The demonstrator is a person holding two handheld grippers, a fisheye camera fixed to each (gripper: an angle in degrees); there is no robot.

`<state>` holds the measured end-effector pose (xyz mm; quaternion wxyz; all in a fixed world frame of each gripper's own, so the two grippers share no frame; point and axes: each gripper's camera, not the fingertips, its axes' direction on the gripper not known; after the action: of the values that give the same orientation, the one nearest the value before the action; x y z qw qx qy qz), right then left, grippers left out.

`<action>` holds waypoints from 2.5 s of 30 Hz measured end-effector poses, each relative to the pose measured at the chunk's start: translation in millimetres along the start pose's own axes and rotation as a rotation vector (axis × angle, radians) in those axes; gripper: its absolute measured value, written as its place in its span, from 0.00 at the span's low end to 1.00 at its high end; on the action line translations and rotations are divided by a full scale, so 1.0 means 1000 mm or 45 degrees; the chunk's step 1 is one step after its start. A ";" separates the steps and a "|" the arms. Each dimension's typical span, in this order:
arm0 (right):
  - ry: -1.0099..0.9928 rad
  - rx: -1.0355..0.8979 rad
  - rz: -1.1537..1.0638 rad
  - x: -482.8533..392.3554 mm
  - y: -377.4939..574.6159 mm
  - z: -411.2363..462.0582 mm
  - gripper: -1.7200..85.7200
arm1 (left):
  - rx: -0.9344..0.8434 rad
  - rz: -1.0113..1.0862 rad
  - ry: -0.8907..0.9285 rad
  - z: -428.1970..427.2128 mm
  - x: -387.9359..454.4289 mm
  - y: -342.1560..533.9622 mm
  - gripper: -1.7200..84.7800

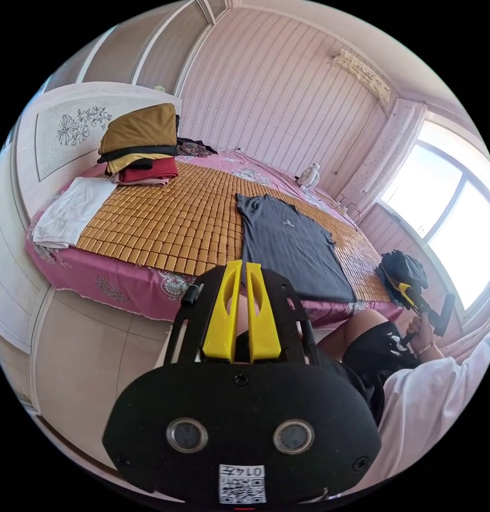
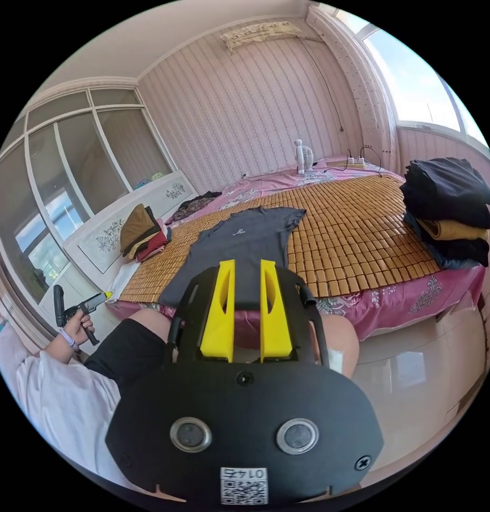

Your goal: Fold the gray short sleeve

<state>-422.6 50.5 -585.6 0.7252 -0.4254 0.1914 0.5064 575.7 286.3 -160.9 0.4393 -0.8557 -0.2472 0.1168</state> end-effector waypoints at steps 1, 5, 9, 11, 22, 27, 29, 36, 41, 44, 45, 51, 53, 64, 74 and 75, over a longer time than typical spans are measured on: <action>0.002 -0.018 -0.009 0.000 -0.005 0.006 0.10 | -0.007 0.017 0.006 0.004 0.000 -0.010 0.01; 0.069 -0.064 -0.120 0.000 -0.028 0.035 0.09 | -0.009 0.089 -0.014 0.027 0.000 -0.048 0.01; 0.042 -0.156 -0.158 0.019 -0.082 0.096 0.07 | -0.063 0.202 -0.028 0.087 0.005 -0.121 0.02; 0.030 -0.218 -0.159 0.033 -0.112 0.133 0.07 | -0.104 0.254 -0.038 0.128 0.008 -0.160 0.03; 0.462 -0.487 -0.068 0.128 -0.315 0.414 0.13 | -0.248 0.363 -0.129 0.448 0.043 -0.404 0.11; 0.350 -0.666 -0.002 0.145 -0.325 0.488 0.11 | -0.590 0.278 -0.191 0.543 0.040 -0.443 0.09; 0.347 -0.740 -0.013 0.145 -0.324 0.504 0.09 | -0.595 0.306 -0.208 0.549 0.042 -0.449 0.07; 0.464 -0.716 -0.045 0.140 -0.347 0.521 0.02 | -0.562 0.198 -0.281 0.552 0.016 -0.481 0.05; 0.518 -0.808 -0.048 0.135 -0.352 0.545 0.02 | -0.547 0.002 -0.142 0.565 -0.009 -0.491 0.07; 0.540 -0.725 -0.058 0.122 -0.359 0.540 0.02 | -0.554 -0.022 -0.146 0.564 -0.013 -0.503 0.08; 0.560 -0.704 -0.061 0.118 -0.360 0.536 0.02 | -0.544 0.010 -0.153 0.559 -0.010 -0.506 0.08; 0.558 -0.761 -0.154 0.110 -0.350 0.542 0.05 | -0.573 0.221 -0.154 0.528 0.024 -0.488 0.07; 0.605 -0.744 -0.130 0.116 -0.348 0.547 0.07 | -0.589 0.208 -0.127 0.529 0.031 -0.477 0.07; 0.566 -0.751 0.053 0.172 -0.364 0.584 0.02 | -0.694 0.073 -0.116 0.569 0.032 -0.454 0.01; 0.235 -0.621 0.090 0.150 -0.345 0.532 0.01 | -0.610 0.017 -0.182 0.570 0.046 -0.441 0.01; 0.159 -0.660 0.070 0.138 -0.334 0.531 0.02 | -0.612 0.021 -0.212 0.570 0.051 -0.440 0.01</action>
<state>-147.2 518.4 -242.1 0.5647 -0.6219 0.1111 0.5310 240.0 925.4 -138.6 0.2005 -0.9250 -0.2962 0.1284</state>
